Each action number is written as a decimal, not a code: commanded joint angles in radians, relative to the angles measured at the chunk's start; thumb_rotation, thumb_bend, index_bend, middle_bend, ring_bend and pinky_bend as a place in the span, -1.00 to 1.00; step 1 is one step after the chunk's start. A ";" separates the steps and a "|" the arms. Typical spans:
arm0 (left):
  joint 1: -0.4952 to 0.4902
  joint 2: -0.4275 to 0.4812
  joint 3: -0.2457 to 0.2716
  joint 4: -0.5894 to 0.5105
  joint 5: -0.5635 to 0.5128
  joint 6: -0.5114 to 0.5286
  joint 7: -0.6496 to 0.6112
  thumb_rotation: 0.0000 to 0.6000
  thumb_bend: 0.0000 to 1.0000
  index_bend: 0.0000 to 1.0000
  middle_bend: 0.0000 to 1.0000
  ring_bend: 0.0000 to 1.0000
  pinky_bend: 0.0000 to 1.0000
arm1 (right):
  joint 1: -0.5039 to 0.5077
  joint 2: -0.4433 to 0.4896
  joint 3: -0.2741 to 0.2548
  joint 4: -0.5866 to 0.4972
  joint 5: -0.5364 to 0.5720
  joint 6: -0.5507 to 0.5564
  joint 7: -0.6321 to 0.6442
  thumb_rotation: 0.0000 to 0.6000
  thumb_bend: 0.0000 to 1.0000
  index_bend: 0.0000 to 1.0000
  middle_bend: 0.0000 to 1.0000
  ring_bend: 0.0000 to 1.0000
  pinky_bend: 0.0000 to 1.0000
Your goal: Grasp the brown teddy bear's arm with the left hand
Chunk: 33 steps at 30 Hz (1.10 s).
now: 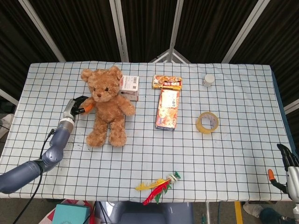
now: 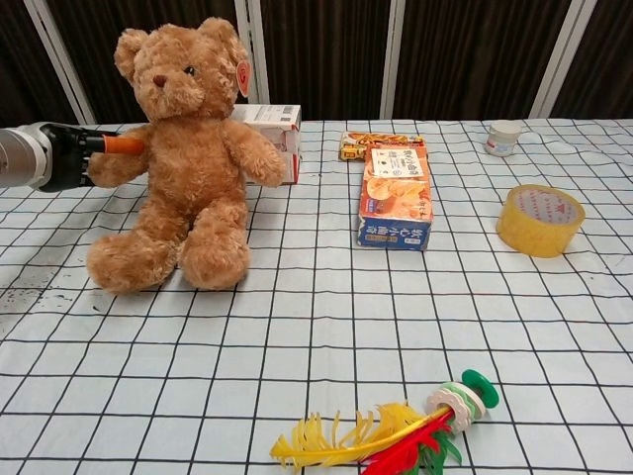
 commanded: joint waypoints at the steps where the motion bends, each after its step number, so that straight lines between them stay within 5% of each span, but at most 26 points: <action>1: -0.008 0.000 -0.004 -0.001 -0.071 0.008 0.035 1.00 0.11 -0.04 -0.11 -1.00 -0.96 | 0.000 -0.001 -0.001 -0.001 0.000 -0.002 0.002 1.00 -0.15 -0.94 -0.78 -0.62 -0.93; 17: -0.033 0.033 -0.050 -0.073 -0.182 0.066 0.125 1.00 0.12 -0.04 -0.11 -1.00 -0.96 | 0.000 -0.001 -0.001 -0.003 0.005 -0.010 0.008 1.00 -0.15 -0.94 -0.78 -0.63 -0.93; 33: -0.034 0.009 -0.017 -0.034 -0.251 0.024 0.203 1.00 0.11 -0.03 -0.12 -1.00 -0.96 | -0.001 0.001 -0.001 -0.004 0.007 -0.013 0.014 1.00 -0.15 -0.94 -0.78 -0.62 -0.93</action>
